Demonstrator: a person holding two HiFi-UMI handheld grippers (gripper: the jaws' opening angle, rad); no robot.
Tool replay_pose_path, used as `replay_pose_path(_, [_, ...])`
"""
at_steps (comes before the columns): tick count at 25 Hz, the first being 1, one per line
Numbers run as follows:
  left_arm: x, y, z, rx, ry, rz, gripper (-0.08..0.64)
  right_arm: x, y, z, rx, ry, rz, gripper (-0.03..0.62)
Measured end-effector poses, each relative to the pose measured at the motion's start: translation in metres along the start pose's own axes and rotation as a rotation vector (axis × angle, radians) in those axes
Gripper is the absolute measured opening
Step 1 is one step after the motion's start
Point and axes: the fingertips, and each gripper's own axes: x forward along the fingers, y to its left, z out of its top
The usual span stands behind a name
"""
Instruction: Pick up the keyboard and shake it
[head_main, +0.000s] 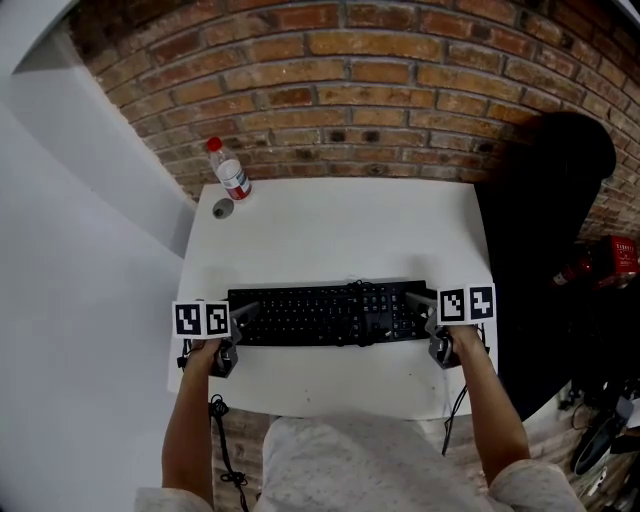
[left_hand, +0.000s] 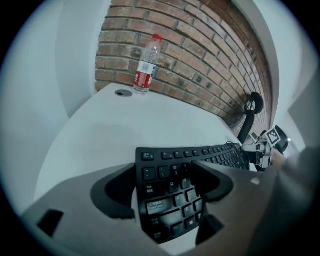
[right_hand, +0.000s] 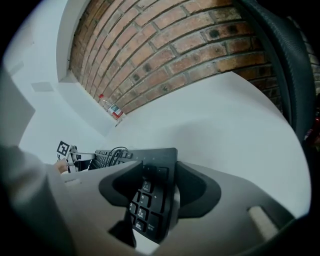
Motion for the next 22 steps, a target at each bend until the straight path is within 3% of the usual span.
replay_pose_path(12, [-0.020,-0.007,0.024,0.081,-0.119,0.027,0.351,-0.019,0.019,0.021,-0.097,-0.076,-0.029,0.218])
replay_pose_path(22, [-0.039,0.003,0.031,0.107,-0.170,0.039,0.350,-0.026,0.045,0.029,-0.187,-0.152,-0.040,0.219])
